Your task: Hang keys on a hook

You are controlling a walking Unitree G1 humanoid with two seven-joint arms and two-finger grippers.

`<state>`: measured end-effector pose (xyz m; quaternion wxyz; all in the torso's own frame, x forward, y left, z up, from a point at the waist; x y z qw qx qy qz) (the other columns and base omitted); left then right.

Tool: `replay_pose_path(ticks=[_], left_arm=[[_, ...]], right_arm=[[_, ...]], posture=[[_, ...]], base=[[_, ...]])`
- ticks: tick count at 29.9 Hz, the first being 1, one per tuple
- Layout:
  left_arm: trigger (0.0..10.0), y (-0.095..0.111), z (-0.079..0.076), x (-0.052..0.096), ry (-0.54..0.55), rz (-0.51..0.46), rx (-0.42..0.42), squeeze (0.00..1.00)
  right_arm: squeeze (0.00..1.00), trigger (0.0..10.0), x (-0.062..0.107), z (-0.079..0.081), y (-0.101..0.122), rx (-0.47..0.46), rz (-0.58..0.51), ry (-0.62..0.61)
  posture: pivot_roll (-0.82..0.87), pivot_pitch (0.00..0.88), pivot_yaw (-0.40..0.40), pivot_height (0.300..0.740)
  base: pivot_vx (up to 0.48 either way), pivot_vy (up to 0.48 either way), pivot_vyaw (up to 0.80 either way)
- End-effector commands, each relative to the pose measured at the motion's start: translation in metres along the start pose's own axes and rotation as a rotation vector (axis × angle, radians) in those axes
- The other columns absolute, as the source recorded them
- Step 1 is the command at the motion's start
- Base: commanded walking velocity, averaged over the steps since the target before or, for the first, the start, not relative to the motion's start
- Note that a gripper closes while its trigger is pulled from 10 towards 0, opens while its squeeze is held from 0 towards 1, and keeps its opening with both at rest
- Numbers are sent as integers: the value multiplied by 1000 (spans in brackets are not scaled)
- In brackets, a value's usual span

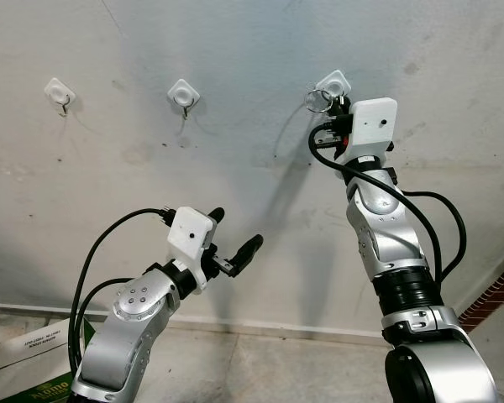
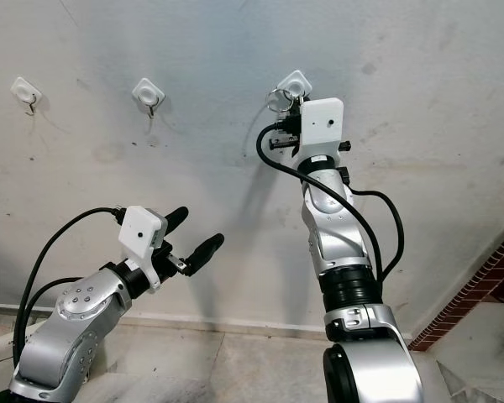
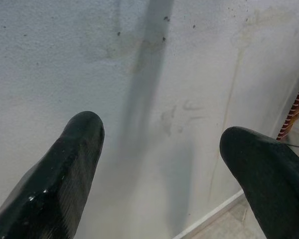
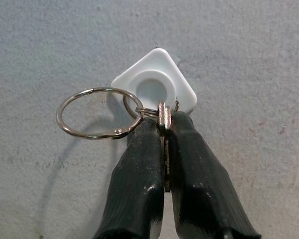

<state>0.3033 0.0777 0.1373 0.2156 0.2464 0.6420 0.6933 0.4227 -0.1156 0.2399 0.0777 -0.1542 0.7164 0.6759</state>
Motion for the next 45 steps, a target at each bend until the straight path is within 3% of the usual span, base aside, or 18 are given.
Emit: replay_pose_path(ticks=[1, 30, 45], left_arm=[[10000, 1, 4, 3, 17, 2, -19, 0], [10000, 1, 4, 3, 17, 6, -23, 0], [10000, 0, 5, 3, 19, 9, -31, 0]], right_arm=[[0, 10000, 2, 1, -5, 9, 14, -5], [0, 10000, 18, -37, -27, 98, 85, -98], [0, 10000, 12, -61, -5, 143, 10, -192]], posture=[[85, 0, 68, 740], [81, 0, 76, 740], [83, 0, 77, 740]], base=[[0, 0, 0], [0, 0, 0], [0, 0, 0]])
Point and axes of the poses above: a point about 5 cm out from each wrist's last joint towards the gripper, its own x axis pointing back from the gripper into the wrist, its own y axis along the axis of the wrist's last joint, z = x × y, the point moved 5 cm from there along -x, pointing out of the wrist towards the gripper, and after that the axes turned 3 degrees about -x, right-handed, at the moved point
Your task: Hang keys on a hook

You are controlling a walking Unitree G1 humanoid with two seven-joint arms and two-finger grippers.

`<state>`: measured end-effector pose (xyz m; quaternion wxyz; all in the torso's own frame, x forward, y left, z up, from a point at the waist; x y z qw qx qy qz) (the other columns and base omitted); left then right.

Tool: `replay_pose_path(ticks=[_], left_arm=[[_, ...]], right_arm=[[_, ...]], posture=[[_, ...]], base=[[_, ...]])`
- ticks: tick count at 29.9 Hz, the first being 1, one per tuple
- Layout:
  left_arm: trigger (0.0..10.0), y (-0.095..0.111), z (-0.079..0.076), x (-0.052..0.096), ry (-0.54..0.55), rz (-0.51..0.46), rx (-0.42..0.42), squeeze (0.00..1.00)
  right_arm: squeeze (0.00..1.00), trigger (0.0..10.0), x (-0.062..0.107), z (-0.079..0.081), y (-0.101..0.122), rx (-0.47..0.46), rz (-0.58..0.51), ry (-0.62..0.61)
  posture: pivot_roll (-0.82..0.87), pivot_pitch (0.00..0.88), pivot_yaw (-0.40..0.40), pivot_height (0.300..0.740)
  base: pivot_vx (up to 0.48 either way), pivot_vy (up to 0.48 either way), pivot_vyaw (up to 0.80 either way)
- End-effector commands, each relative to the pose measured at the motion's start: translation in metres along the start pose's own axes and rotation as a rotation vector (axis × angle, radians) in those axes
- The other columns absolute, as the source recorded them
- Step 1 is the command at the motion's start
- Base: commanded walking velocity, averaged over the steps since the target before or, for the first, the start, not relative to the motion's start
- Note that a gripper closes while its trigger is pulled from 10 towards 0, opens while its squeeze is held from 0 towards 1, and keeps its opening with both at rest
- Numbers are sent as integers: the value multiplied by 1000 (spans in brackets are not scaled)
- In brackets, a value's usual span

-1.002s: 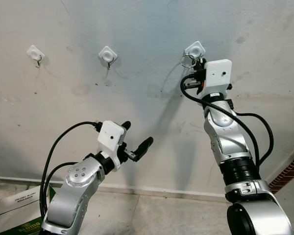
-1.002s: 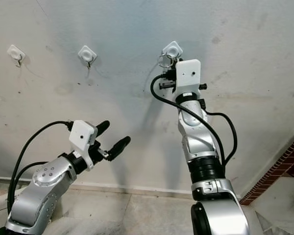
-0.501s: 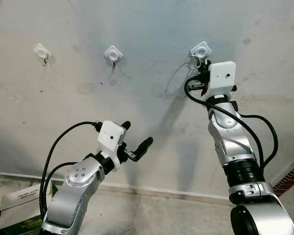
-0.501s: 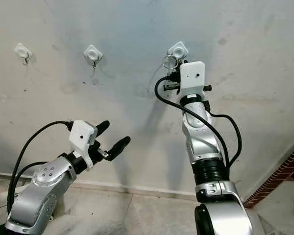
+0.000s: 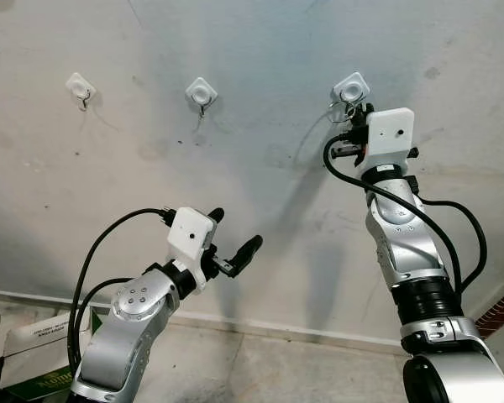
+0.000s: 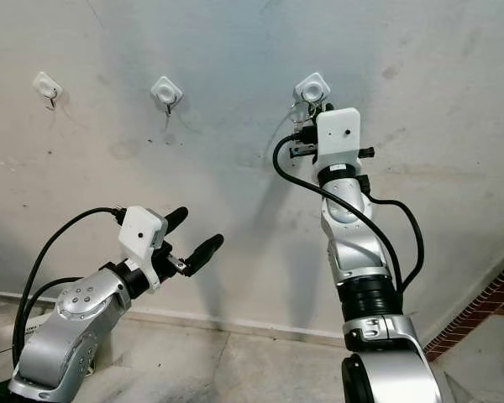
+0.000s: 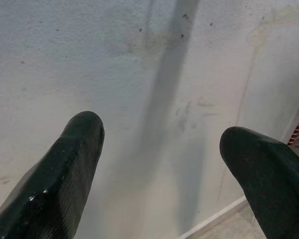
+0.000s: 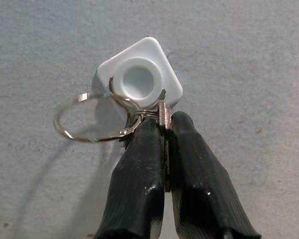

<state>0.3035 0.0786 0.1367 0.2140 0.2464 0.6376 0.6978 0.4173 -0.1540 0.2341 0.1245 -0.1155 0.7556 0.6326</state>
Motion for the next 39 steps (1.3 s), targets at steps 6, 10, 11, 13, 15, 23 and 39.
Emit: replay_pose_path(ticks=[6, 10, 11, 13, 15, 23, 39], left_arm=[[10000, 0, 3, 3, 16, 5, -18, 0], [10000, 0, 2, 2, 15, 4, -20, 0], [10000, 0, 2, 2, 15, 4, -20, 0], [10000, 0, 3, 2, 16, 4, -20, 0], [10000, 0, 3, 2, 16, 5, -22, 0], [10000, 0, 3, 2, 14, 5, -26, 0], [10000, -1, 0, 2, 13, 5, -21, 0]], right_arm=[[0, 10000, 0, -33, -6, 20, 26, -122], [0, 10000, 1, -34, -7, 21, 31, -121], [0, 10000, 1, -34, -7, 21, 31, -121], [0, 10000, 2, -32, -8, 15, 33, -111], [0, 10000, 3, -28, -10, 9, 37, -91], [0, 10000, -3, -3, 7, -77, 2, 11], [0, 10000, -9, 9, 34, -101, -73, 50]], posture=[[83, 0, 76, 740], [80, 0, 78, 740], [80, 0, 78, 740], [79, 0, 78, 740], [78, 0, 78, 740], [81, 0, 77, 740], [77, 0, 73, 740]], base=[[0, 0, 0], [0, 0, 0], [0, 0, 0], [0, 0, 0], [0, 0, 0], [0, 0, 0], [0, 0, 0]])
Point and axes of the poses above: a point about 5 cm out from each wrist's last joint towards the gripper, its own x axis pointing back from the gripper into the wrist, its own y axis along the axis of the wrist's last joint, z = x × y, the point moved 5 cm from there along -x, pointing out of the wrist towards the gripper, and after that the axes turned 3 degrees about -x, right-handed, at the moved point
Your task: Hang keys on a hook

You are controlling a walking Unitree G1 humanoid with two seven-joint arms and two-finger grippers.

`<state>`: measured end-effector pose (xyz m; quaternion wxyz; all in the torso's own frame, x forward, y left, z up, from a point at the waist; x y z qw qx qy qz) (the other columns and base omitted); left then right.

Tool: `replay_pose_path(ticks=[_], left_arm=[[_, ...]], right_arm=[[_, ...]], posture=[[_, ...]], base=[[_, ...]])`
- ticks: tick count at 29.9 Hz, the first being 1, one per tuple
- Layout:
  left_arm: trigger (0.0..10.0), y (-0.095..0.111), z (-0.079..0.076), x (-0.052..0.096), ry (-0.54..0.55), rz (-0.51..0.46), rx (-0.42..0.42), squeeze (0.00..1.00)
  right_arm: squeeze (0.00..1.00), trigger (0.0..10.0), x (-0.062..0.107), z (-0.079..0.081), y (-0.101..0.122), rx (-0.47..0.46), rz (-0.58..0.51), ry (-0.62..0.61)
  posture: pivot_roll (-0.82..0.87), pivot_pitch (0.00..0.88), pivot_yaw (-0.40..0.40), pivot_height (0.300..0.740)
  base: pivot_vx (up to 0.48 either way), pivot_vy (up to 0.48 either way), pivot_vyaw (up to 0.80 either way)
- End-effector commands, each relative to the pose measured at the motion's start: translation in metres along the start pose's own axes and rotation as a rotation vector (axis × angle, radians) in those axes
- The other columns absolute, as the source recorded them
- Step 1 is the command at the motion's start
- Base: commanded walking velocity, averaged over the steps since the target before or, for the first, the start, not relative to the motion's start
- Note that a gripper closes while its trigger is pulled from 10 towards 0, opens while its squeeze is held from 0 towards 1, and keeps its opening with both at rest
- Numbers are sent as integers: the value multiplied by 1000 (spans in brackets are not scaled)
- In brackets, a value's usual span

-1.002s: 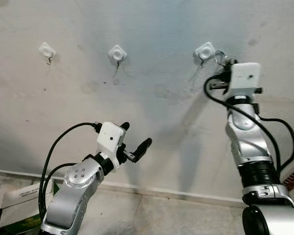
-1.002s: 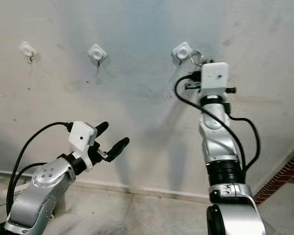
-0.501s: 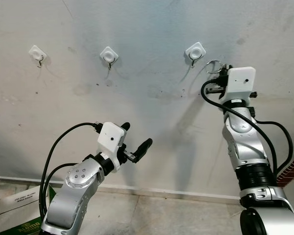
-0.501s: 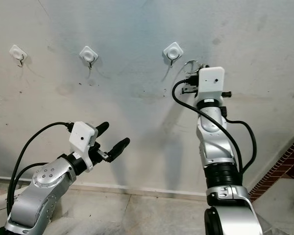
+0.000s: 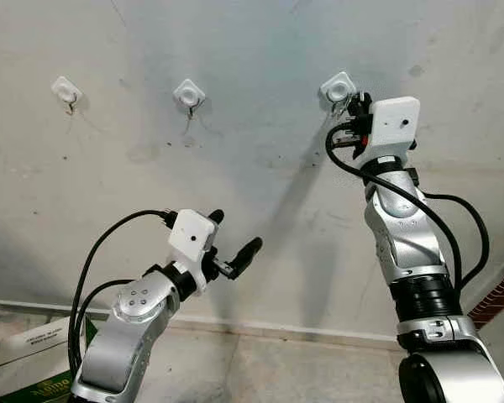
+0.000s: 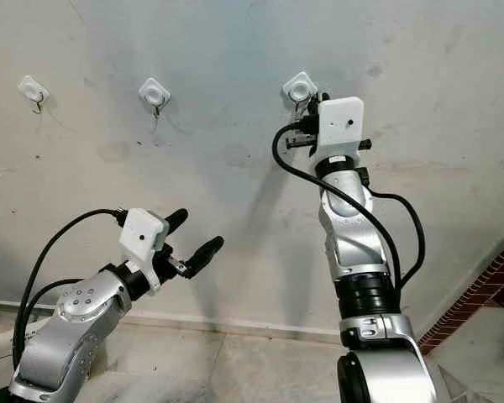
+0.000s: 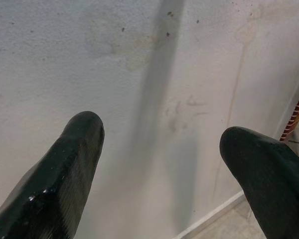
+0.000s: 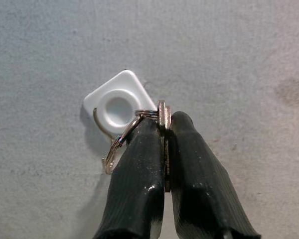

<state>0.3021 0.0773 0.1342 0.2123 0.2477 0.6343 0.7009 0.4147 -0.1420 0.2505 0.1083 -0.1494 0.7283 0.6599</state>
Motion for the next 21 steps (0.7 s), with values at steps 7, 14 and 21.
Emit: replay_pose_path(ticks=[7, 14, 21], left_arm=[[10000, 1, 2, 1, 13, -3, -12, 0], [10000, 1, 2, 1, 13, -3, -13, 0], [10000, 2, 2, 1, 14, -3, -13, 0]], right_arm=[[0, 10000, -8, -6, 22, 2, -58, -36], [0, 10000, -9, -1, 26, -58, -55, -33], [0, 10000, -6, 19, 35, -109, -68, 40]], posture=[[76, 0, 73, 740], [76, 0, 74, 740], [76, 0, 76, 740]], base=[[0, 0, 0], [0, 0, 0], [0, 0, 0]])
Point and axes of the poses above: a point about 5 cm out from each wrist's last joint towards the gripper, its own x axis pointing back from the gripper into the wrist, its own y axis along the axis of the wrist's last joint, z = x × y, the point moved 5 cm from there along -x, pointing out of the wrist towards the gripper, and after that the axes turned 3 degrees about -x, right-handed, at the moved point
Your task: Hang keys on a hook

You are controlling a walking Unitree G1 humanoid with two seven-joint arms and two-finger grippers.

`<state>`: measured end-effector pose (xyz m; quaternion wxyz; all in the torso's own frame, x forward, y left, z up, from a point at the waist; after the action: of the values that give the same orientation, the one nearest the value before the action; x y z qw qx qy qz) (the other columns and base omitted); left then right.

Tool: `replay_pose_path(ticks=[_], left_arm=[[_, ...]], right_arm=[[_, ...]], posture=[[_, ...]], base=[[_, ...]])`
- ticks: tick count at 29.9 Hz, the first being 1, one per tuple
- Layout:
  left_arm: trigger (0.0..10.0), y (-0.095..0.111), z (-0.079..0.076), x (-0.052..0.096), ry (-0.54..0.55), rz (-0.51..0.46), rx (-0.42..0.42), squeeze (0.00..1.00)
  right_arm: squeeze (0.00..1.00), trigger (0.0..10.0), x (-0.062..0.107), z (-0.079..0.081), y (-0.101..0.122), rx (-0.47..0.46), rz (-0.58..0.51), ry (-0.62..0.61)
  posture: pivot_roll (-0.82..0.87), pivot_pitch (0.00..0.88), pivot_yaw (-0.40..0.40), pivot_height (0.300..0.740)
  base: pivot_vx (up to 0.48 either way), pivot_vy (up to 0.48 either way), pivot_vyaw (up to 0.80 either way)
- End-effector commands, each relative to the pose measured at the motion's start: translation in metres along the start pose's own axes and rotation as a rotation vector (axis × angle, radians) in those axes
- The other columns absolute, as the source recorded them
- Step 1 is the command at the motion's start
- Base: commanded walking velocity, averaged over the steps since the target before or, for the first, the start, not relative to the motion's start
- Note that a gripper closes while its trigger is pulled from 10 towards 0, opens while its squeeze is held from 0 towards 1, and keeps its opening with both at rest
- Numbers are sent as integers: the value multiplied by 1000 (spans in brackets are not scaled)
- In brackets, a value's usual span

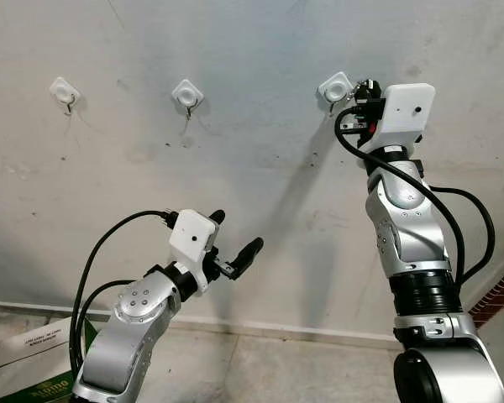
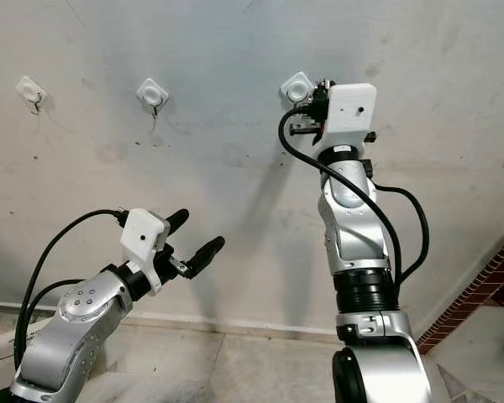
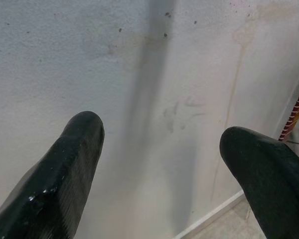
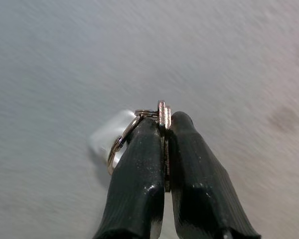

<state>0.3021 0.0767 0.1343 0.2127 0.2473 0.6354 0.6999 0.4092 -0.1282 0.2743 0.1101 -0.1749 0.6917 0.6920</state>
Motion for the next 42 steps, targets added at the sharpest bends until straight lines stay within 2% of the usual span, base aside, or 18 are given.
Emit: replay_pose_path(ticks=[1, 5, 11, 23, 29, 42], left_arm=[[10000, 1, 3, 1, 13, -2, -15, 0], [10000, 2, 3, 1, 12, -4, -15, 0], [10000, 9, -1, -3, -4, -33, -15, 0], [10000, 8, -1, -3, -3, -29, -17, 0], [10000, 8, -2, -3, -3, -29, -18, 0], [10000, 7, -2, -3, -5, -27, -17, 0]], right_arm=[[0, 10000, -1, 10, 10, -13, -23, 34], [0, 10000, 2, 14, 9, -21, -14, 53], [0, 10000, 11, 17, -4, -26, 36, 77], [0, 10000, 21, 25, -22, -32, 99, 95], [0, 10000, 21, 28, -25, -30, 103, 97], [0, 10000, 17, 24, -26, -21, 95, 60]], posture=[[75, 0, 76, 740], [74, 0, 76, 740], [71, 0, 78, 740], [70, 0, 77, 740], [73, 0, 77, 740], [75, 0, 75, 740]], base=[[0, 0, 0], [0, 0, 0], [0, 0, 0], [0, 0, 0], [0, 0, 0], [0, 0, 0]])
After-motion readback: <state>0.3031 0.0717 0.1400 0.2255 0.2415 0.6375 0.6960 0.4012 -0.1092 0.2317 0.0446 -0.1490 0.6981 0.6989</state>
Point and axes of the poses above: a point about 5 cm out from each wrist's last joint towards the gripper, its own x axis pointing back from the gripper into the wrist, its own y axis along the axis of the wrist's last joint, z = x × y, the point moved 5 cm from there along -x, pointing out of the wrist towards the gripper, and after that the axes turned 3 degrees about -x, right-handed, at the moved point
